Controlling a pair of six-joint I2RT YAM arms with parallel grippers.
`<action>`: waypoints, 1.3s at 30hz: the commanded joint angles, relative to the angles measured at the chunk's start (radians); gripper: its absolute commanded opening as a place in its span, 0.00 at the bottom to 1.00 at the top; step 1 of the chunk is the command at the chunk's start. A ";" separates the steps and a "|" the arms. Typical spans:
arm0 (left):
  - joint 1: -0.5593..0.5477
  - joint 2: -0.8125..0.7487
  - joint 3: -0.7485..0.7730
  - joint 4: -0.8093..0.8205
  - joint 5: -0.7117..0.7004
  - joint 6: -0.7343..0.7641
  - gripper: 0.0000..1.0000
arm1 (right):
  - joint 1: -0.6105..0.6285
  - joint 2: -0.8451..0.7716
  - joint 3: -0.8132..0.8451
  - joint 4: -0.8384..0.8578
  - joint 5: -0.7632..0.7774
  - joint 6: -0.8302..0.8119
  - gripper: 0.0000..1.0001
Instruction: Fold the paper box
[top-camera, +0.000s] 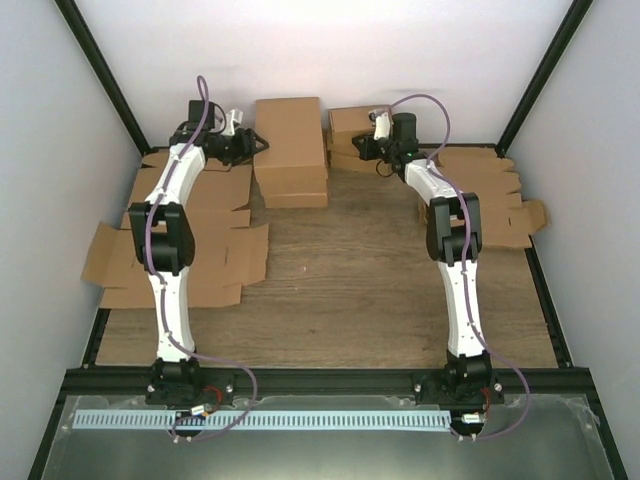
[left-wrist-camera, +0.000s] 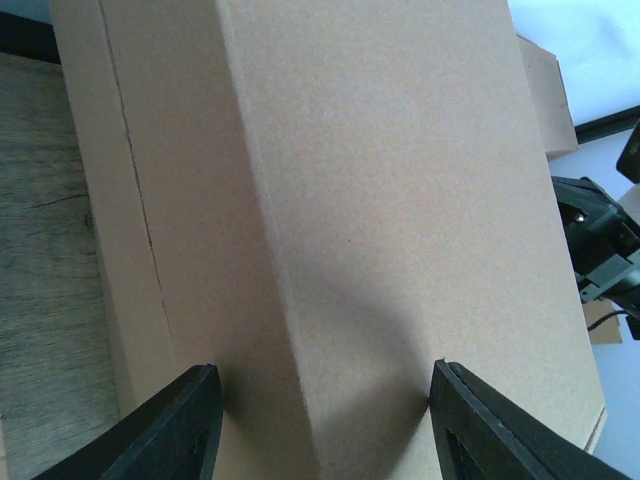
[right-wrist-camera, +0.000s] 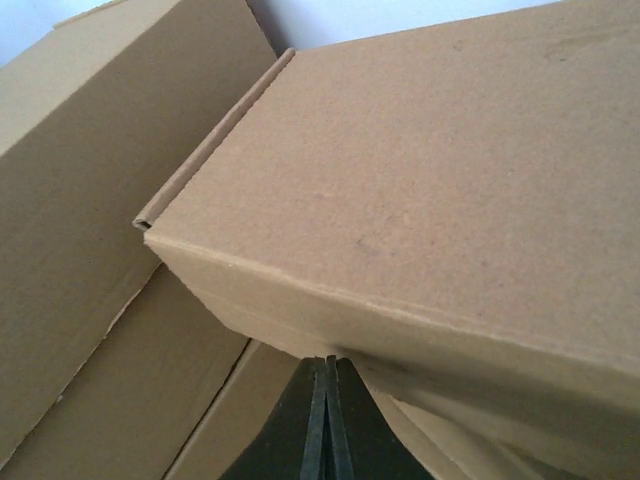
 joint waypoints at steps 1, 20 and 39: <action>-0.008 0.022 0.029 0.038 0.042 -0.011 0.60 | 0.017 0.048 0.092 0.032 0.031 0.022 0.01; -0.011 -0.083 0.056 -0.036 -0.037 0.061 1.00 | 0.036 -0.115 0.041 -0.020 -0.014 -0.013 0.21; -0.014 -0.983 -0.782 0.107 -0.165 0.016 1.00 | 0.036 -1.176 -1.134 0.133 0.130 0.051 0.99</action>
